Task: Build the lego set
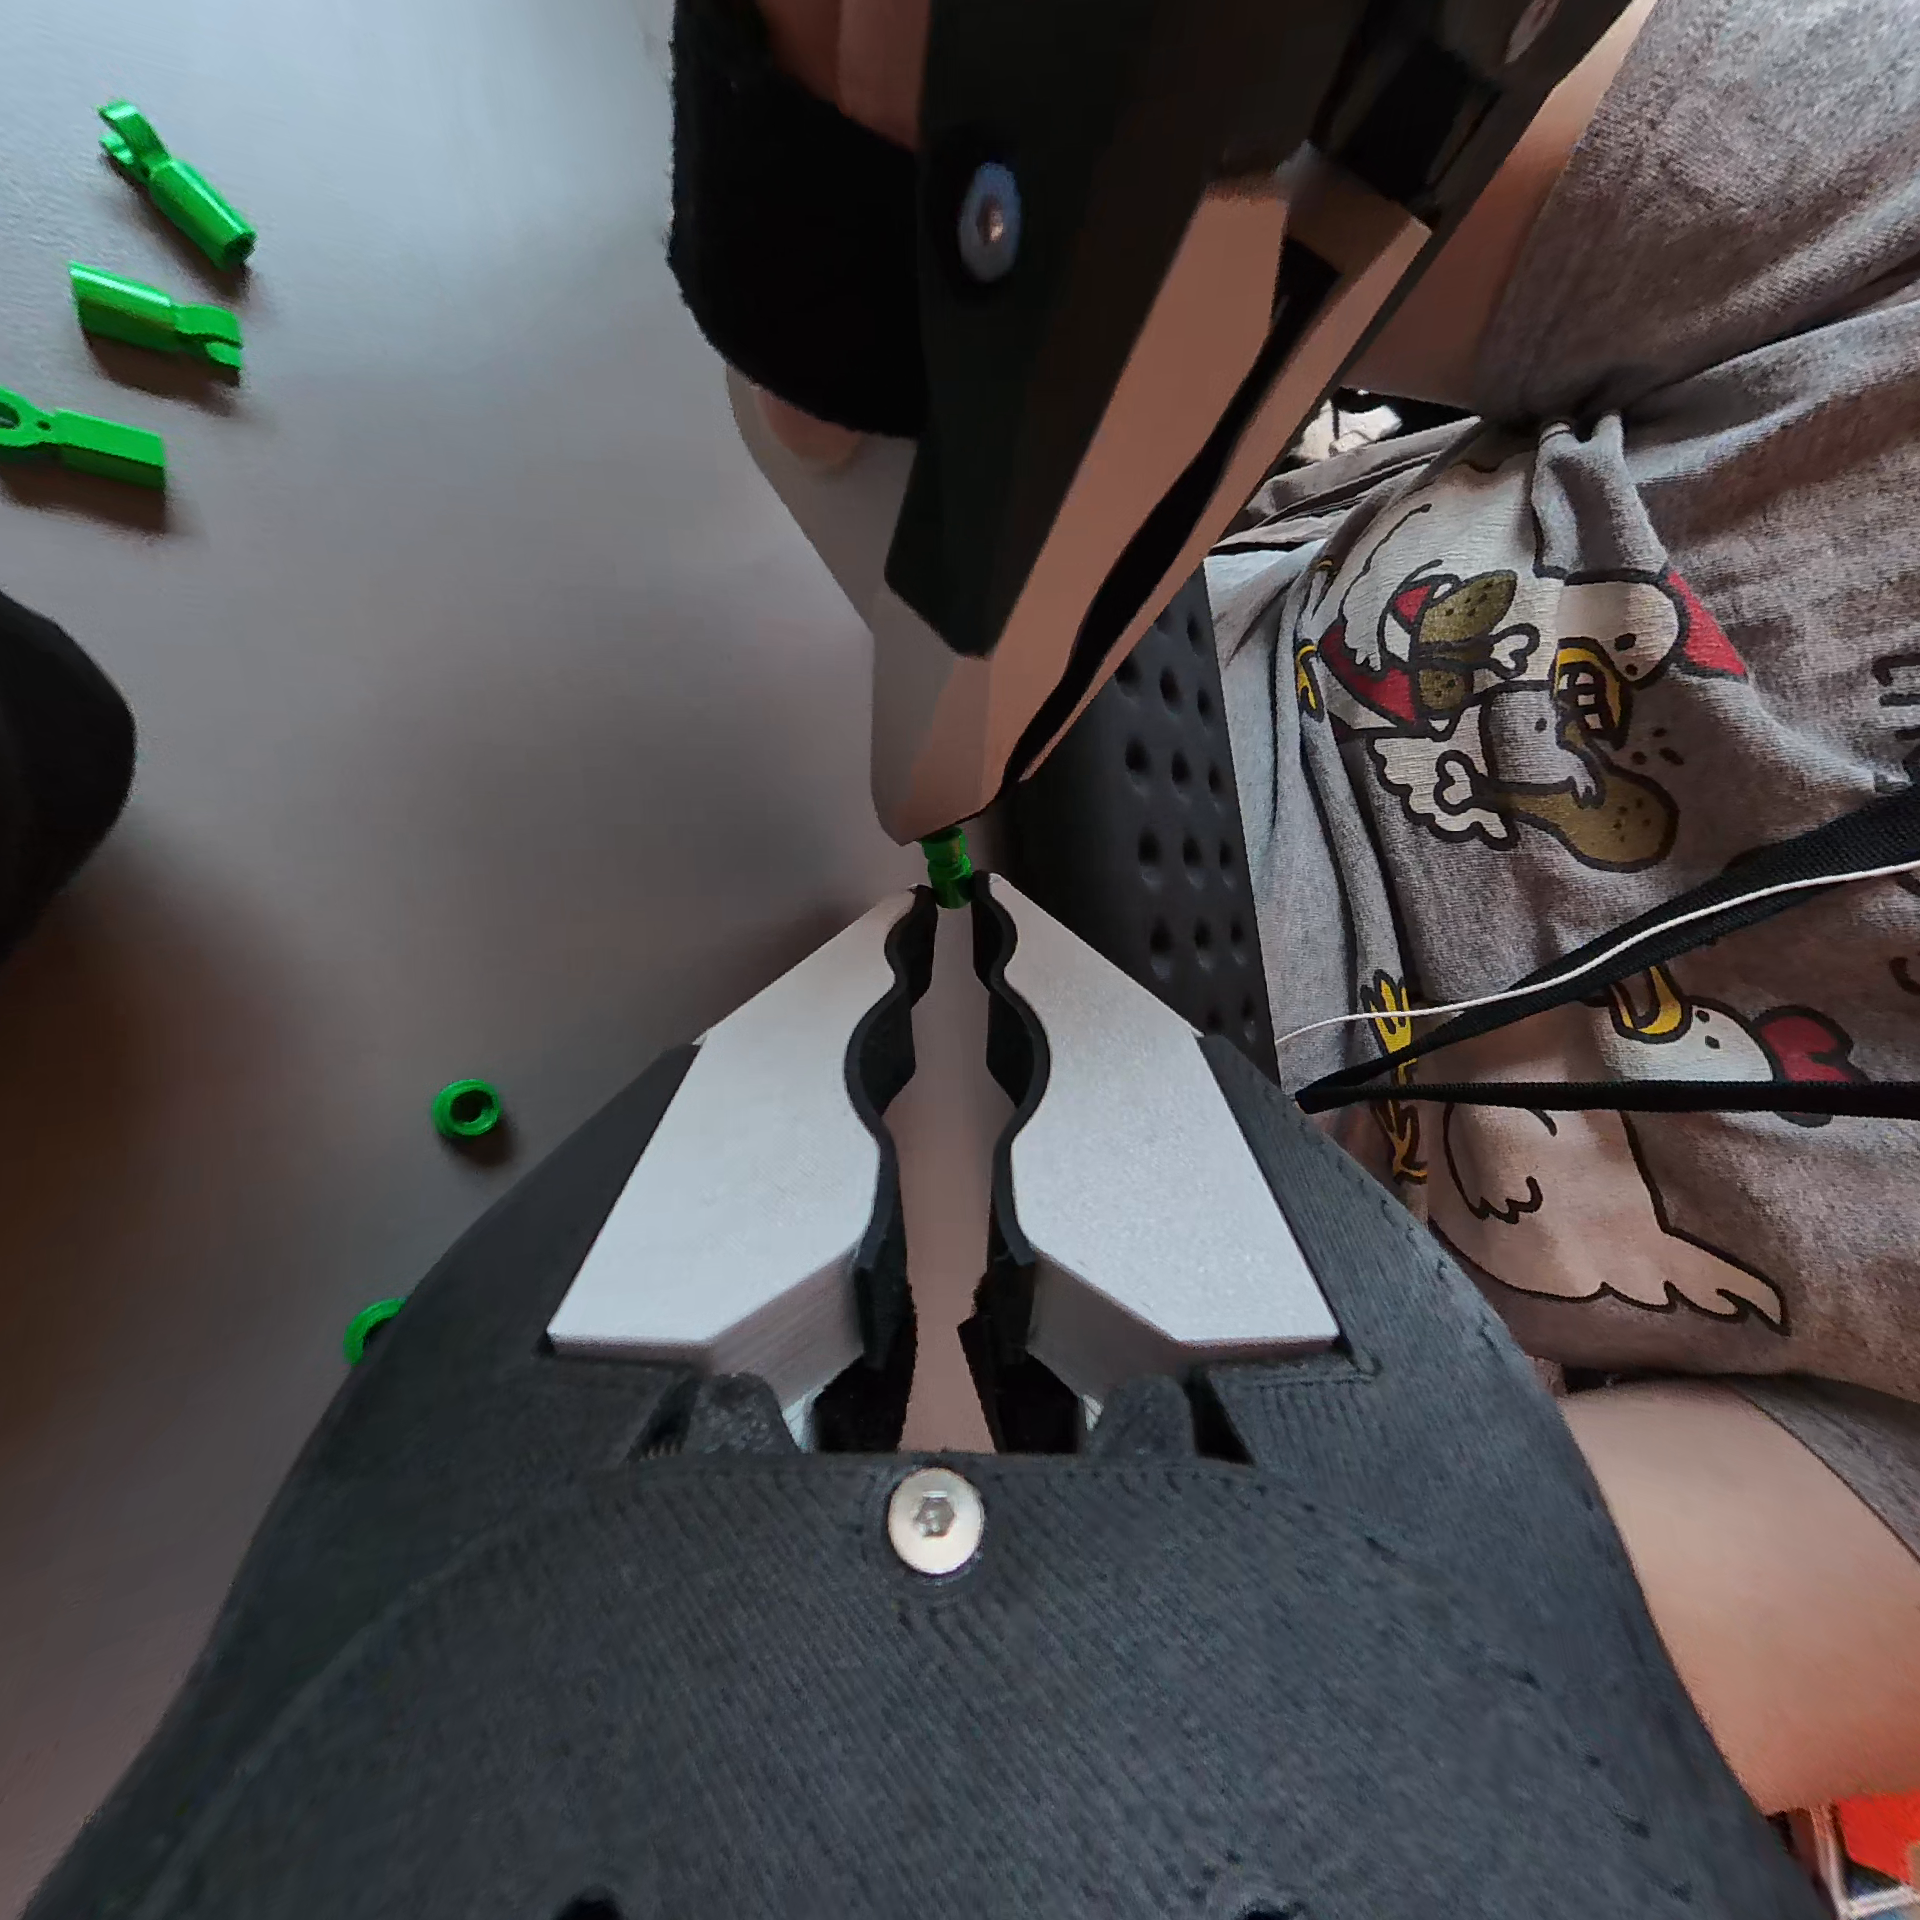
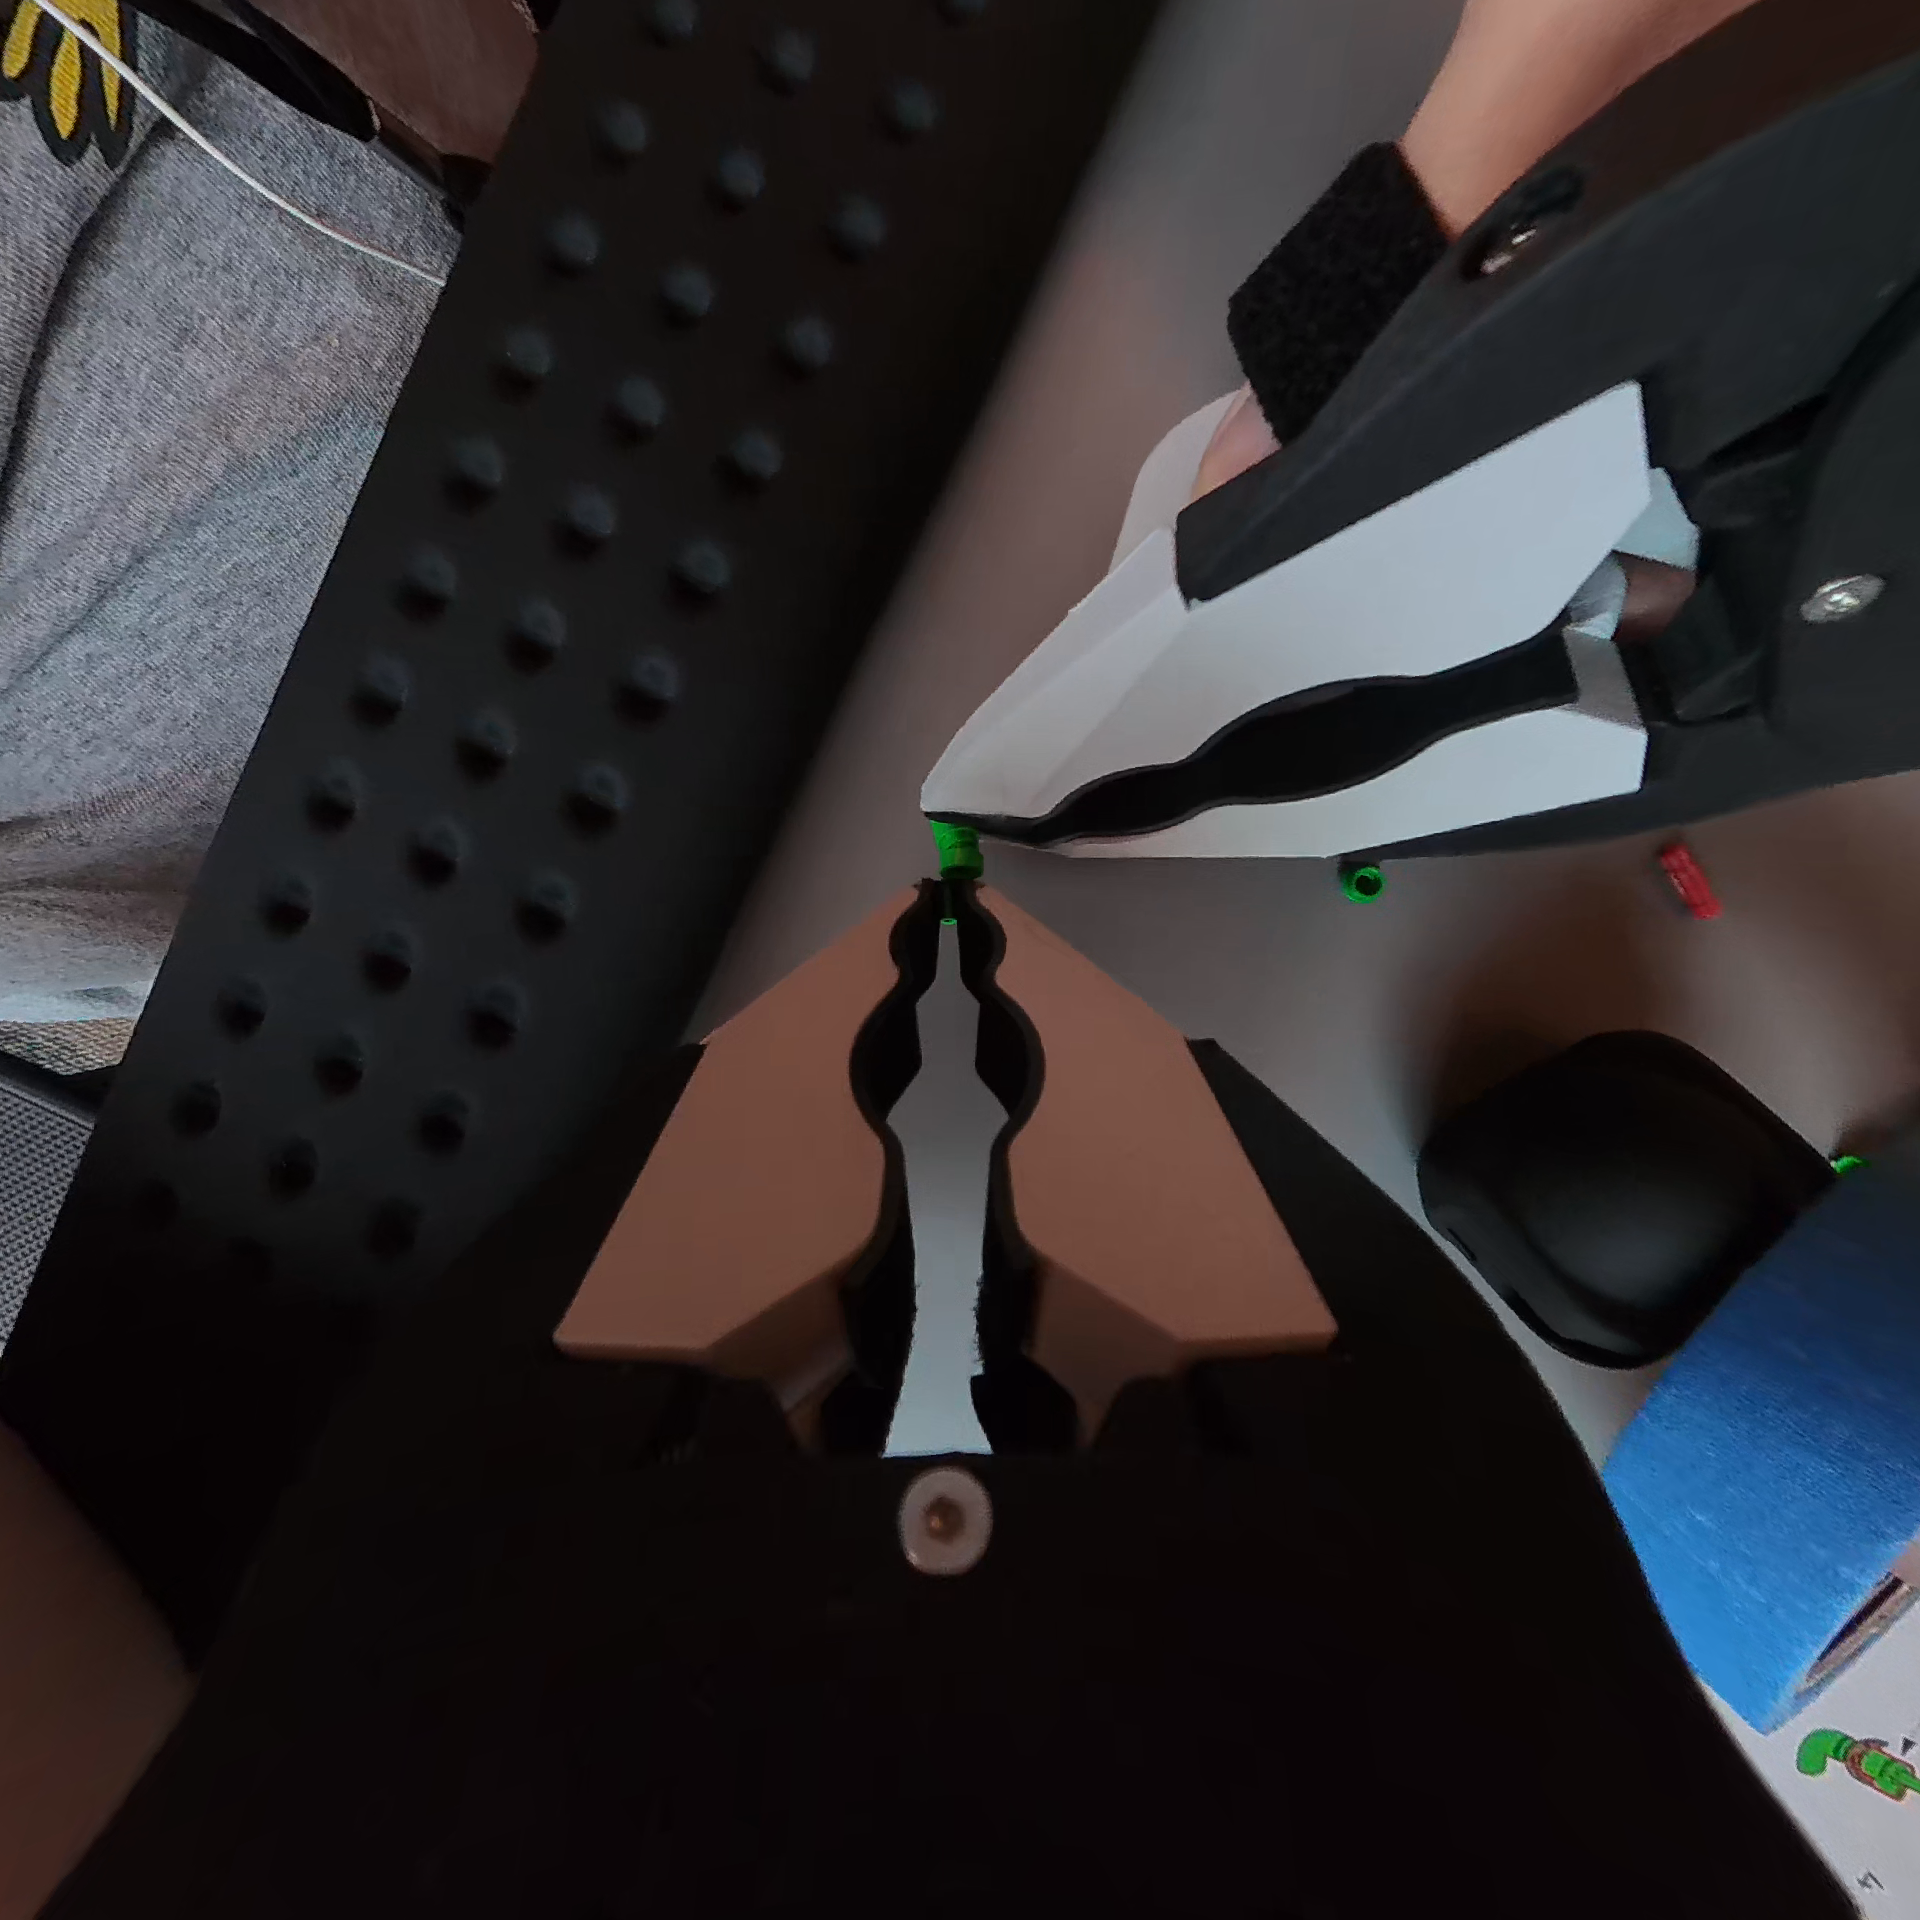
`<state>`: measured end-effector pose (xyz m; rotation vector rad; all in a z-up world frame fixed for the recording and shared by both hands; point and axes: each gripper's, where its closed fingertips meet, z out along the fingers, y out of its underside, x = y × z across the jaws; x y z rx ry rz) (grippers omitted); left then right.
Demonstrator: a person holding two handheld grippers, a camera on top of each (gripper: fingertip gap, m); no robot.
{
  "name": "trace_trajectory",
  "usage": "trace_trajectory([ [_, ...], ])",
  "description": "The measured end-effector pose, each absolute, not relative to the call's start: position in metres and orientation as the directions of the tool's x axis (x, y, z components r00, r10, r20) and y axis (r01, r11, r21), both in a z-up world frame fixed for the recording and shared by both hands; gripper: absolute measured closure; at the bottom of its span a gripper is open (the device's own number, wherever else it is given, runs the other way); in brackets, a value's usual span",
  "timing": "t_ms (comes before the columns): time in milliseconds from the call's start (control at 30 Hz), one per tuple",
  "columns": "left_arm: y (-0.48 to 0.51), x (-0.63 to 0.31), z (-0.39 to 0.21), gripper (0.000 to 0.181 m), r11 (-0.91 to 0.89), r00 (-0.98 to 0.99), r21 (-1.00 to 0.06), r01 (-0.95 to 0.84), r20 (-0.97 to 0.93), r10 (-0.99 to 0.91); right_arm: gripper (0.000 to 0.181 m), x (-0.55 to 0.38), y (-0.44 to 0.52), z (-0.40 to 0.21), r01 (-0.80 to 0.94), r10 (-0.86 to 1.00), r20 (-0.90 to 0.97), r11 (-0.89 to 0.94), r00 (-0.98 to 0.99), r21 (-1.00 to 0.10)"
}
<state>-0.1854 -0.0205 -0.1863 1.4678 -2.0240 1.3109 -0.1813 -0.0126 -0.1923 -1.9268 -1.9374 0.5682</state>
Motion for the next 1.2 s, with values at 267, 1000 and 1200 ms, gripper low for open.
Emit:
trace_trajectory([
  [267,-0.0225,-0.1880,-0.1821,0.176,0.079,-0.453,-0.507,-0.858,0.677,-0.580,0.180,-0.1847,-0.0160,-0.1876,0.849,0.999,-0.031,0.019,-0.041,-0.529],
  [1000,-0.0231,-0.1928,-0.1869,0.177,0.077,-0.406,-0.449,-0.890,0.706,-0.580,0.181,-0.1883,-0.0142,-0.1940,0.929,0.997,0.053,0.064,-0.048,-0.366],
  [1200,-0.0213,-0.1919,-0.1879,0.177,0.071,-0.398,-0.445,-0.893,0.705,-0.588,0.181,-0.1872,-0.0122,-0.1946,0.943,0.996,0.071,0.066,-0.045,-0.327],
])
